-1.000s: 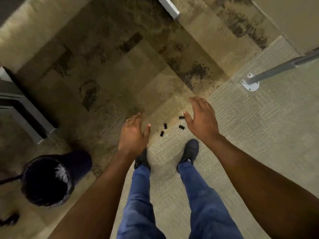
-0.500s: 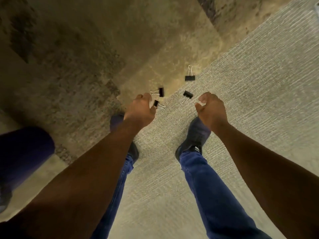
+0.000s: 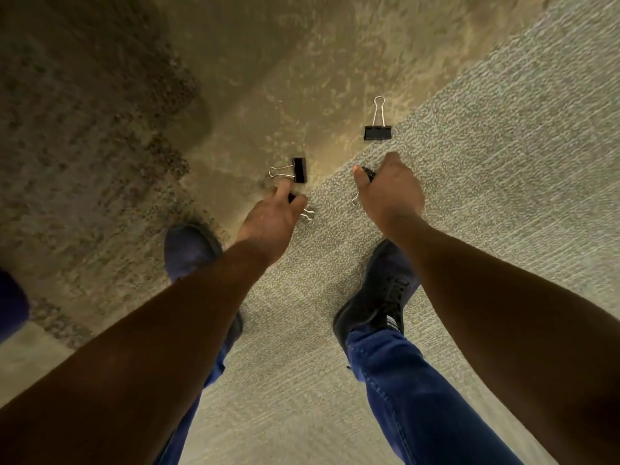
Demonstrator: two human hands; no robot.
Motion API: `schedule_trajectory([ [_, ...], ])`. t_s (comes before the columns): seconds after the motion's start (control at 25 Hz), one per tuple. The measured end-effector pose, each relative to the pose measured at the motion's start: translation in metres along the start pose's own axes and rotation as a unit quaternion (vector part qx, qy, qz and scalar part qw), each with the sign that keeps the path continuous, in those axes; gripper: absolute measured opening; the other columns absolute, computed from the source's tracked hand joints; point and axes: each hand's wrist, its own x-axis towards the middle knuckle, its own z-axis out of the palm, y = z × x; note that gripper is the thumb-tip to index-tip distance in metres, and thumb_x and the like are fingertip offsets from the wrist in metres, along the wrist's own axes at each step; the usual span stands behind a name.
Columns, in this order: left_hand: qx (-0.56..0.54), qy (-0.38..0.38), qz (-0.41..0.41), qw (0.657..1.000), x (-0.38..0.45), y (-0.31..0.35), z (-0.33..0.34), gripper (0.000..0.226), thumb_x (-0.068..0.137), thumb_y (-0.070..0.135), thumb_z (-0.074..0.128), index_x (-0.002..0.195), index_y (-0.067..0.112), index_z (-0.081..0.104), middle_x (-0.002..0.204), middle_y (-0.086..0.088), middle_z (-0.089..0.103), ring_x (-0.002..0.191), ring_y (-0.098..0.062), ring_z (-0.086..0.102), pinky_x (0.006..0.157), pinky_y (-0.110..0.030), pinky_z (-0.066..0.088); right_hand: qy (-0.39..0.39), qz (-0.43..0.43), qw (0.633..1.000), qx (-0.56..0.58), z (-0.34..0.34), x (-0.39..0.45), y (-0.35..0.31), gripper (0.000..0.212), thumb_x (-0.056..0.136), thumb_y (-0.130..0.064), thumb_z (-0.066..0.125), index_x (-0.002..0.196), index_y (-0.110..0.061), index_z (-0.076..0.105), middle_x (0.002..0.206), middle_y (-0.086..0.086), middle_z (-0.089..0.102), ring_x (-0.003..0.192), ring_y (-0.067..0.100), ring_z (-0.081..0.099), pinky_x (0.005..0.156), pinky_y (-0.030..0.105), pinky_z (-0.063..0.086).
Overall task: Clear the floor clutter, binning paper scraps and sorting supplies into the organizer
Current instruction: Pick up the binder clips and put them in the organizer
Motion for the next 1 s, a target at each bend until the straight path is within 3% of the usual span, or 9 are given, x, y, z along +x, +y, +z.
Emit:
schedule_trajectory([
  [0.2,-0.076,0.032,0.002,0.997,0.008,-0.01,0.002,0.039,0.087,0.005,0.057,0.124,0.014,0.05,0.123,-0.006,0.045,0.101,-0.018,0.051,0.078,-0.031,0.053,0.012,-0.008,0.997,0.077,-0.006,0.004,-0.004,0.036,0.088,-0.043,0.055,0.104,-0.011,0.053,0.089,0.003,0.058,0.073,0.018,0.053,0.058,0.024,0.034],
  [0.32,-0.231,0.122,-0.083,0.962,0.01,-0.008,-0.012,0.046,0.081,0.022,0.067,0.126,0.019,0.056,0.123,-0.009,0.048,0.094,-0.013,0.051,0.081,-0.024,0.047,-0.009,0.038,0.936,0.35,-0.02,0.007,0.002,0.019,0.087,-0.032,0.056,0.077,-0.016,0.057,0.068,-0.002,0.055,0.056,0.013,0.049,0.055,0.022,0.04],
  [0.44,-0.458,0.131,-0.241,0.846,0.022,-0.009,-0.032,0.019,0.083,0.021,0.063,0.101,0.02,0.067,0.111,-0.011,0.059,0.085,-0.018,0.059,0.073,-0.027,0.053,-0.1,0.172,0.78,0.593,-0.038,0.011,0.004,0.023,0.091,-0.033,0.052,0.079,-0.014,0.055,0.063,-0.002,0.053,0.054,0.013,0.047,0.051,0.029,0.043],
  [0.6,-0.712,0.075,-0.283,0.639,0.038,-0.012,-0.059,0.016,0.072,0.0,0.042,0.07,0.008,0.055,0.078,-0.009,0.058,0.068,-0.021,0.053,0.055,-0.03,0.046,-0.13,0.2,0.712,0.661,-0.045,0.021,0.006,0.024,0.089,-0.031,0.048,0.071,-0.016,0.052,0.06,-0.003,0.049,0.054,0.013,0.047,0.051,0.027,0.044],
  [0.68,-0.754,0.073,-0.288,0.586,0.045,-0.012,-0.066,0.017,0.069,0.005,0.042,0.058,0.014,0.052,0.067,-0.003,0.056,0.056,-0.013,0.048,0.046,-0.023,0.036,-0.137,0.214,0.676,0.692,-0.047,0.029,0.008,0.026,0.086,-0.025,0.043,0.064,-0.014,0.049,0.061,0.001,0.049,0.056,0.015,0.053,0.057,0.03,0.051],
  [0.76,-0.676,0.093,-0.292,0.67,0.051,-0.013,-0.065,0.015,0.073,0.019,0.054,0.059,0.02,0.049,0.059,0.004,0.05,0.051,-0.011,0.044,0.044,-0.02,0.034,-0.129,0.234,0.684,0.679,-0.047,0.036,0.007,0.022,0.085,-0.017,0.043,0.063,-0.012,0.046,0.063,0.003,0.048,0.055,0.016,0.052,0.053,0.028,0.05],
  [0.88,-0.319,0.081,-0.206,0.921,0.057,-0.014,-0.051,0.036,0.069,0.047,0.076,0.082,0.028,0.047,0.071,0.013,0.054,0.058,-0.006,0.05,0.051,-0.022,0.042,-0.019,0.145,0.9,0.411,-0.037,0.045,0.006,0.02,0.088,-0.021,0.054,0.07,-0.014,0.048,0.064,-0.003,0.049,0.052,0.009,0.045,0.045,0.018,0.036],
  [0.92,-0.219,0.057,-0.16,0.961,0.056,-0.013,-0.046,0.044,0.066,0.049,0.079,0.09,0.032,0.046,0.077,0.013,0.057,0.063,-0.006,0.053,0.054,-0.024,0.043,0.023,0.091,0.951,0.295,-0.033,0.047,0.004,0.022,0.087,-0.03,0.059,0.074,-0.016,0.049,0.065,-0.006,0.05,0.053,0.007,0.045,0.045,0.015,0.033],
  [1.0,-0.124,0.038,-0.093,0.987,0.056,-0.013,-0.035,0.049,0.068,0.042,0.08,0.1,0.032,0.044,0.087,0.007,0.061,0.072,-0.013,0.055,0.059,-0.027,0.042,0.049,0.039,0.982,0.18,-0.027,0.048,-0.003,0.04,0.079,-0.051,0.067,0.091,-0.015,0.053,0.076,-0.008,0.055,0.062,0.008,0.052,0.051,0.019,0.036],
])
